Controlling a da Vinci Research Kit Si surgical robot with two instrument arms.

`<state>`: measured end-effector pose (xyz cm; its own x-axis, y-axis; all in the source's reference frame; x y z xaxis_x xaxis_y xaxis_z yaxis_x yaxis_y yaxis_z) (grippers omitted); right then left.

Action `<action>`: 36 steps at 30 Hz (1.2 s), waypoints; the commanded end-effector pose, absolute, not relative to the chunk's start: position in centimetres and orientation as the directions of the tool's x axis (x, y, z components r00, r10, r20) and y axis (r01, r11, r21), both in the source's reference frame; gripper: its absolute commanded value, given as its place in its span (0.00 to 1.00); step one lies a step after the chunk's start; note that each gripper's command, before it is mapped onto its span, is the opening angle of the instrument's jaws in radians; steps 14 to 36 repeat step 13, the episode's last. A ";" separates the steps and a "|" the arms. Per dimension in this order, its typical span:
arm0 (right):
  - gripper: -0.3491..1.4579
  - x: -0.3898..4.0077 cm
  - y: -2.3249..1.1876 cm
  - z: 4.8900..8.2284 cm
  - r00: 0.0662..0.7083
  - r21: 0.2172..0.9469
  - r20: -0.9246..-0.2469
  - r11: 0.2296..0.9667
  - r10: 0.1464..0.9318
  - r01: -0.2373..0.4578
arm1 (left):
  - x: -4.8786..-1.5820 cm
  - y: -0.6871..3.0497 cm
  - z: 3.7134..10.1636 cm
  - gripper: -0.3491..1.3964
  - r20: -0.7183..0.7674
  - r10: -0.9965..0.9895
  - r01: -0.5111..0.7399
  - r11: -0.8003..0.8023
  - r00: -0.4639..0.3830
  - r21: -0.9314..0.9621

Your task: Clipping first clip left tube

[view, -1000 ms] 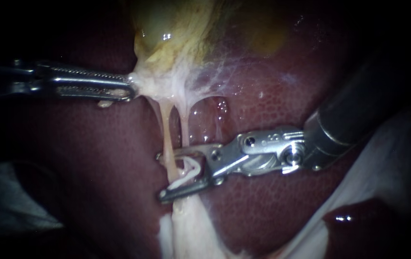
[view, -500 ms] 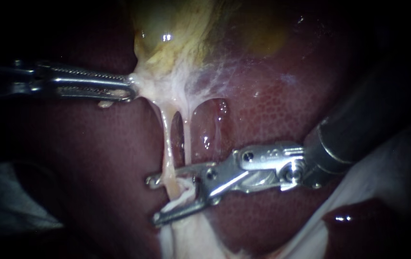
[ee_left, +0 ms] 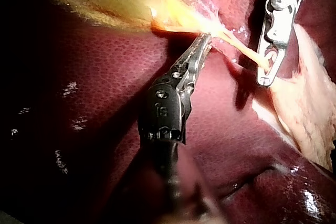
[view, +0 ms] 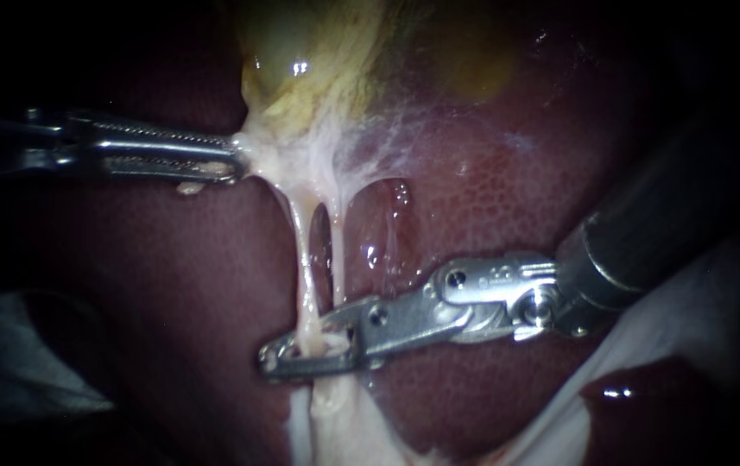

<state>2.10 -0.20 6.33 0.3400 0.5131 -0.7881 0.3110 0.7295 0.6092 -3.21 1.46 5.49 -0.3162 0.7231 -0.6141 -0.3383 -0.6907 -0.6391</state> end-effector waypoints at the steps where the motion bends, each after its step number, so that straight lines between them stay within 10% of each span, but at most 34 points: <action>1: 0.00 2.11 -0.20 6.33 0.341 0.609 -0.789 0.729 0.512 0.314 | -3.21 1.46 5.50 0.00 -0.614 0.723 -0.338 -0.691 -0.316 -0.639; 36: 0.03 2.10 -0.19 6.36 0.348 0.627 -0.774 0.715 0.529 0.309 | -3.21 1.47 5.52 0.00 -0.614 0.723 -0.338 -0.691 -0.316 -0.639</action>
